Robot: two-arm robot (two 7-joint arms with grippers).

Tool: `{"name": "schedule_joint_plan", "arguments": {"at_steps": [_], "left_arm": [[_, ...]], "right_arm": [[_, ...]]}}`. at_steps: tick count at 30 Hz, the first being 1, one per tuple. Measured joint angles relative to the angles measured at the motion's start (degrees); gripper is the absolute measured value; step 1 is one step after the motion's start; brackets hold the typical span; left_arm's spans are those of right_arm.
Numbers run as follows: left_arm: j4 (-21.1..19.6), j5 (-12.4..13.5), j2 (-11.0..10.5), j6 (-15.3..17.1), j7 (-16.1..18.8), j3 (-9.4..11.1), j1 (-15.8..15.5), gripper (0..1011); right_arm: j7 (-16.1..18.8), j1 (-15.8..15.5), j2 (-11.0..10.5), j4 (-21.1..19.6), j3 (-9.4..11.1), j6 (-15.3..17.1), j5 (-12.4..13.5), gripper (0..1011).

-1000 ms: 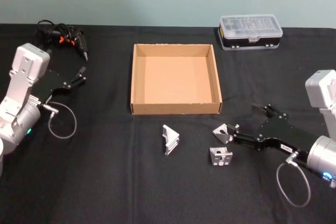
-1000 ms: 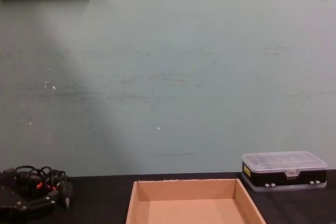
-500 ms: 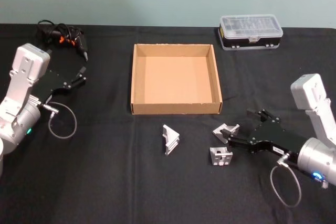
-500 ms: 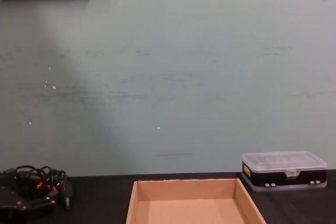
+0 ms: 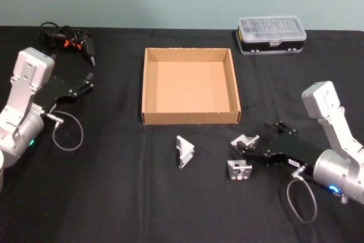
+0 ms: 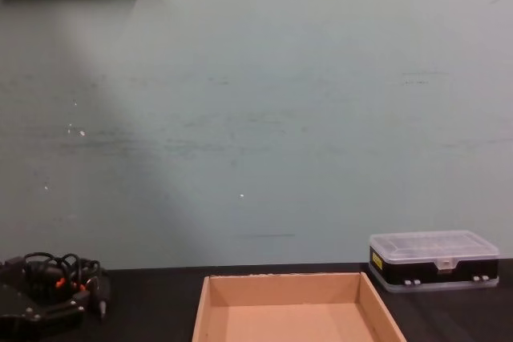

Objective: Use one hand to pick up the angle iron from the table and place it into the box.

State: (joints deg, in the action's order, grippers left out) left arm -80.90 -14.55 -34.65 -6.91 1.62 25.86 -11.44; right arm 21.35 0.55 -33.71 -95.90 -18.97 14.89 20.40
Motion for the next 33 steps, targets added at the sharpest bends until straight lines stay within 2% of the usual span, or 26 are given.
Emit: {"name": "schedule_joint_plan", "arguments": {"at_steps": [13,24,28,33], "left_arm": [[0.0,0.0,0.0,0.0,0.0,0.0,0.0,1000],[0.0,0.0,0.0,0.0,0.0,0.0,0.0,1000],[0.0,0.0,0.0,0.0,0.0,0.0,0.0,1000],[0.0,0.0,0.0,0.0,0.0,0.0,0.0,1000]], "right_arm": [[0.0,1.2,1.8,1.4,-0.7,0.5,-2.3,1003],[0.0,1.3,1.9,1.5,-0.8,0.7,-2.6,1003],[0.0,1.3,1.9,1.5,-0.8,0.7,-2.6,947],[0.0,1.3,1.9,1.5,-0.8,0.7,-2.5,792]]}}
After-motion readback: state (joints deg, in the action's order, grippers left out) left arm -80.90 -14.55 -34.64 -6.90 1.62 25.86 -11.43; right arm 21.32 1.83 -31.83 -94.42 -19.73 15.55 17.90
